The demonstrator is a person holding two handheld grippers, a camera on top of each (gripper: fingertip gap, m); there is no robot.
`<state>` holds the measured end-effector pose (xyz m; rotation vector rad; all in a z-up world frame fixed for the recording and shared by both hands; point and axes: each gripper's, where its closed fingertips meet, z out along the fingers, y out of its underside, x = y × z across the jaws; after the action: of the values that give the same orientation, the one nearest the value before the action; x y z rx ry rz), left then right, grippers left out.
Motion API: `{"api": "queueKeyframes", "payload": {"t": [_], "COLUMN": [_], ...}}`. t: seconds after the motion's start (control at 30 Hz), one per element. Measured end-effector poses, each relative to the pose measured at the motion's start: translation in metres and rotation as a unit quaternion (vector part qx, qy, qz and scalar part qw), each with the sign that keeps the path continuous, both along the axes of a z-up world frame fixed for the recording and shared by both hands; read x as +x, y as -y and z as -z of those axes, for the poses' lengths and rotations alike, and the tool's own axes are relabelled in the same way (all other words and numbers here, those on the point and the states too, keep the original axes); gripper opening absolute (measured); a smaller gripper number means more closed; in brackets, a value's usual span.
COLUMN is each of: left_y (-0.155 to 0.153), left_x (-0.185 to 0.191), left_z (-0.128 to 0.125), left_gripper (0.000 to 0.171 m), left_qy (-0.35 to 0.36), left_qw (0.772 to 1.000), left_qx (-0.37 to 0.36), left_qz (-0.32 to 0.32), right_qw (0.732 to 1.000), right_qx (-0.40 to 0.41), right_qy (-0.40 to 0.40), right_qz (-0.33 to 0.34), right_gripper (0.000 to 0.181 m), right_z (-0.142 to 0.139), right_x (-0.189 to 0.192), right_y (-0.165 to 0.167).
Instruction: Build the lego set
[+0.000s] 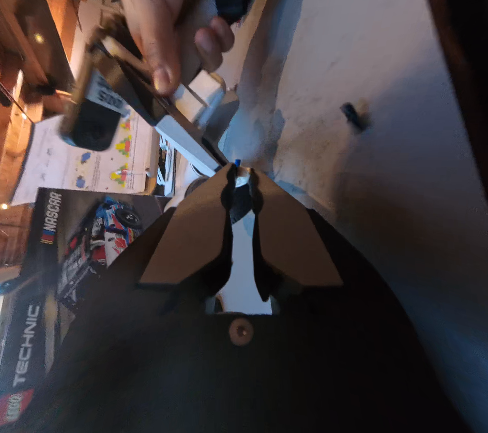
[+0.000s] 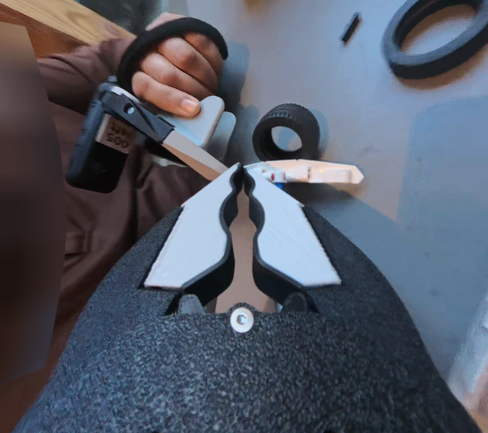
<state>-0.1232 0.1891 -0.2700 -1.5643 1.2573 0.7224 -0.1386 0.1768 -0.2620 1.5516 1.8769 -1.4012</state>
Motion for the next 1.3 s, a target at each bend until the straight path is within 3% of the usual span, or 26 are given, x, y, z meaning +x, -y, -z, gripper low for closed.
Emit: {"api": "queueKeyframes", "payload": {"t": [0.13, 0.23, 0.37, 0.43, 0.53, 0.63, 0.7, 0.8, 0.87, 0.93, 1.07, 1.3], "left_y": [-0.002, -0.002, -0.006, -0.005, -0.006, -0.007, -0.005, -0.003, -0.002, -0.001, 0.004, 0.02], "left_x": [-0.009, -0.008, -0.009, -0.014, -0.019, -0.02, -0.02, -0.02, -0.022, -0.023, -0.017, -0.018], "left_z": [-0.005, -0.004, 0.005, 0.012, 0.011, 0.011, 0.013, 0.011, 0.003, -0.001, -0.003, -0.019], "left_gripper": [0.006, 0.006, 0.011, 0.014, 0.014, 0.014, 0.018, 0.024, 0.036, 0.037, 0.042, 0.043], "left_qy": [-0.004, -0.034, -0.039, -0.035, -0.011, 0.008, -0.002, 0.02, 0.059, 0.092, 0.118, 0.179], "left_qw": [1.0, 0.998, 0.998, 0.999, 1.0, 1.0, 1.0, 0.999, 0.997, 0.995, 0.992, 0.983], "left_qx": [0.028, 0.05, 0.043, 0.023, 0.02, 0.01, 0.011, 0.006, 0.01, 0.005, -0.002, 0.012], "left_qz": [-0.004, 0.001, -0.001, -0.013, -0.02, -0.025, -0.023, -0.03, -0.043, -0.05, -0.037, -0.024], "right_qw": [0.987, 0.964, 0.954, 0.948, 0.913, 0.91, 0.922, 0.913, 0.911, 0.916, 0.876, 0.89], "right_qx": [0.097, 0.18, 0.186, 0.211, 0.309, 0.282, 0.241, 0.25, 0.284, 0.307, 0.422, 0.411], "right_qy": [-0.108, -0.175, -0.229, -0.237, -0.259, -0.29, -0.297, -0.323, -0.297, -0.251, -0.212, -0.115], "right_qz": [0.069, 0.086, 0.05, 0.03, 0.068, 0.091, 0.063, -0.005, -0.034, -0.064, -0.102, -0.159], "right_gripper": [0.0, 0.001, 0.027, 0.029, 0.02, 0.023, 0.028, 0.022, 0.016, 0.013, 0.0, 0.007], "right_z": [-0.014, -0.014, -0.023, -0.016, 0.003, -0.004, -0.013, -0.013, 0.008, 0.033, 0.065, 0.09], "right_x": [-0.013, 0.002, 0.036, 0.056, 0.067, 0.071, 0.079, 0.099, 0.109, 0.119, 0.12, 0.127], "right_y": [-0.017, -0.017, 0.006, 0.015, -0.01, -0.01, 0.011, 0.044, 0.054, 0.067, 0.072, 0.096]}}
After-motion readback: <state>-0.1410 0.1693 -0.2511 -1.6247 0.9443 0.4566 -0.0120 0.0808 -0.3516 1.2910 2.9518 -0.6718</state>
